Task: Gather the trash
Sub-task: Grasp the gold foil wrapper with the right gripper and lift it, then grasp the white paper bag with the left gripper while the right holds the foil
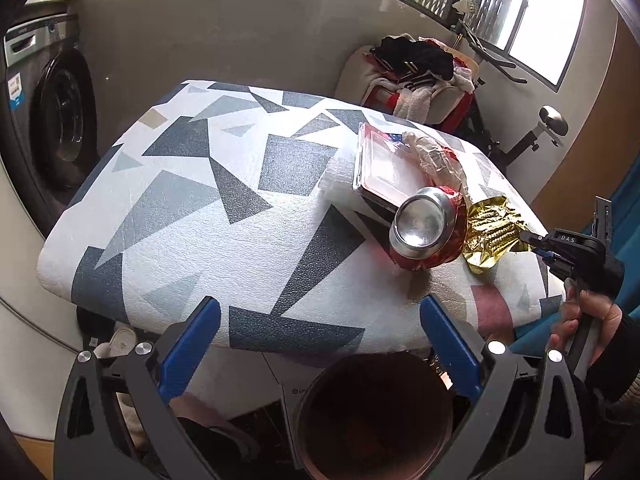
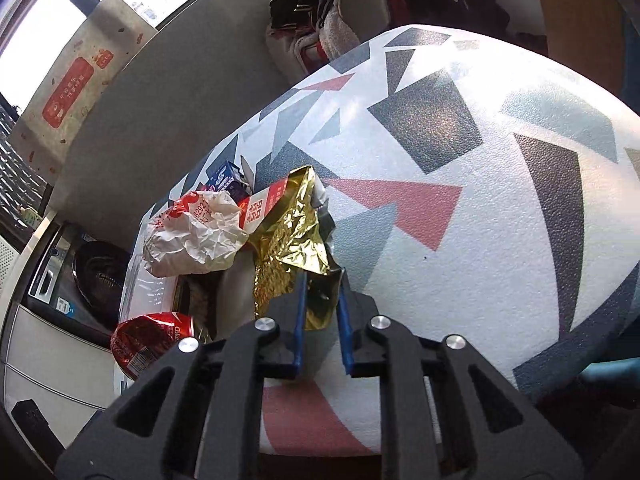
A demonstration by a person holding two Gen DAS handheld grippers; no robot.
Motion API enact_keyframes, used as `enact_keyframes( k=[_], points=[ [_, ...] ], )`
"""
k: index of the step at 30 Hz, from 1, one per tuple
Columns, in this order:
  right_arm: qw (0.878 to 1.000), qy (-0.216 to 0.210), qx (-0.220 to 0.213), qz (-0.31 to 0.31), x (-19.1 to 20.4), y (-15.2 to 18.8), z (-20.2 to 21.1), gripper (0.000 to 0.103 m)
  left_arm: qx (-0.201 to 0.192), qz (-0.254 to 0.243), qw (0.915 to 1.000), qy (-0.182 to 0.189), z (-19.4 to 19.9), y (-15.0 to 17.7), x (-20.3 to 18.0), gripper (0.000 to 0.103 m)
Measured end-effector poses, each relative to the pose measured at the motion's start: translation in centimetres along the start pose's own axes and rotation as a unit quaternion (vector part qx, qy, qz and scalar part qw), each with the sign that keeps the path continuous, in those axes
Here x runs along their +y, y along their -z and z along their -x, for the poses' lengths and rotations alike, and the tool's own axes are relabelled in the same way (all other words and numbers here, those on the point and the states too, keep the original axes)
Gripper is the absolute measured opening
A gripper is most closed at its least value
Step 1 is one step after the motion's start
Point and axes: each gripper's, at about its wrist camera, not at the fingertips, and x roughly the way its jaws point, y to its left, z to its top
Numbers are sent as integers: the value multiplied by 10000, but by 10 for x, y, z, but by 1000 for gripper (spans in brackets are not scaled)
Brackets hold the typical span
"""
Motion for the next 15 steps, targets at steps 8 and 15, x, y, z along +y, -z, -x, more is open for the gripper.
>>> enact_keyframes(
  k=[8,15],
  points=[
    [9909,278,-527,1204,24,-29,36,9,-117,188,9992,331,-4,-58,-16,86],
    [9853,216,-692,1545,30,-50,51,9,303,694,9896,1223,-37,-127,-52,67]
  ],
)
